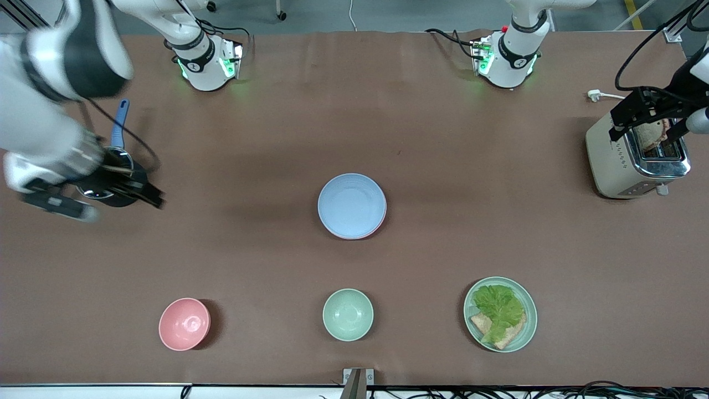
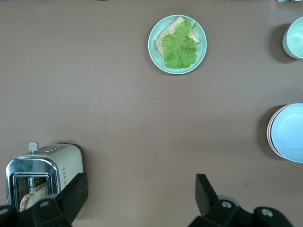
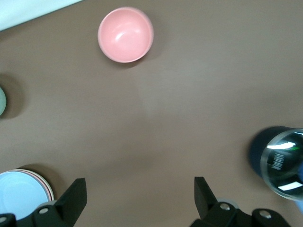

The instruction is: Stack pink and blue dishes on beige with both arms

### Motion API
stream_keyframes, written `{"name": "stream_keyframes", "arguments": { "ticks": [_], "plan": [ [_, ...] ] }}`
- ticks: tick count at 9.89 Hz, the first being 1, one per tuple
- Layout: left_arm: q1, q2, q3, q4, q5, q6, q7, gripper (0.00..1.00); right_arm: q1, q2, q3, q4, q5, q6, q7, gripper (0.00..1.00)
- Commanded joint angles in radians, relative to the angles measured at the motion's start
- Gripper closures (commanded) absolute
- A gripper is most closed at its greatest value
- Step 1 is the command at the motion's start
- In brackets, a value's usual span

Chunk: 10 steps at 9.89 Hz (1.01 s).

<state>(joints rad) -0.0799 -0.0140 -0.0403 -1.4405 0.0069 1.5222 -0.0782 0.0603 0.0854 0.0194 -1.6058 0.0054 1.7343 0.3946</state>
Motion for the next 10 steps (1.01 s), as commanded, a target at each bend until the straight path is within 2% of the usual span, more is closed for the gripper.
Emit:
{"name": "stream_keyframes", "arguments": {
  "ticks": [1,4,8,10],
  "plan": [
    [0.009,-0.021,-0.007,-0.057,-0.024,-0.007,-0.002,0.00,0.000,0.004,-0.044,0.125,-0.031,-0.160,-0.066,0.00],
    [0.011,-0.021,-0.003,-0.055,-0.025,-0.007,0.006,0.00,-0.049,-0.076,-0.056,0.182,-0.015,-0.217,-0.134,0.00],
    [0.012,-0.021,-0.001,-0.052,-0.028,-0.025,0.015,0.00,-0.071,-0.072,-0.056,0.176,-0.030,-0.222,-0.229,0.00],
    [0.020,-0.021,0.008,-0.052,-0.097,-0.034,0.005,0.00,-0.073,-0.072,-0.059,0.176,-0.031,-0.219,-0.292,0.00]
  ]
}}
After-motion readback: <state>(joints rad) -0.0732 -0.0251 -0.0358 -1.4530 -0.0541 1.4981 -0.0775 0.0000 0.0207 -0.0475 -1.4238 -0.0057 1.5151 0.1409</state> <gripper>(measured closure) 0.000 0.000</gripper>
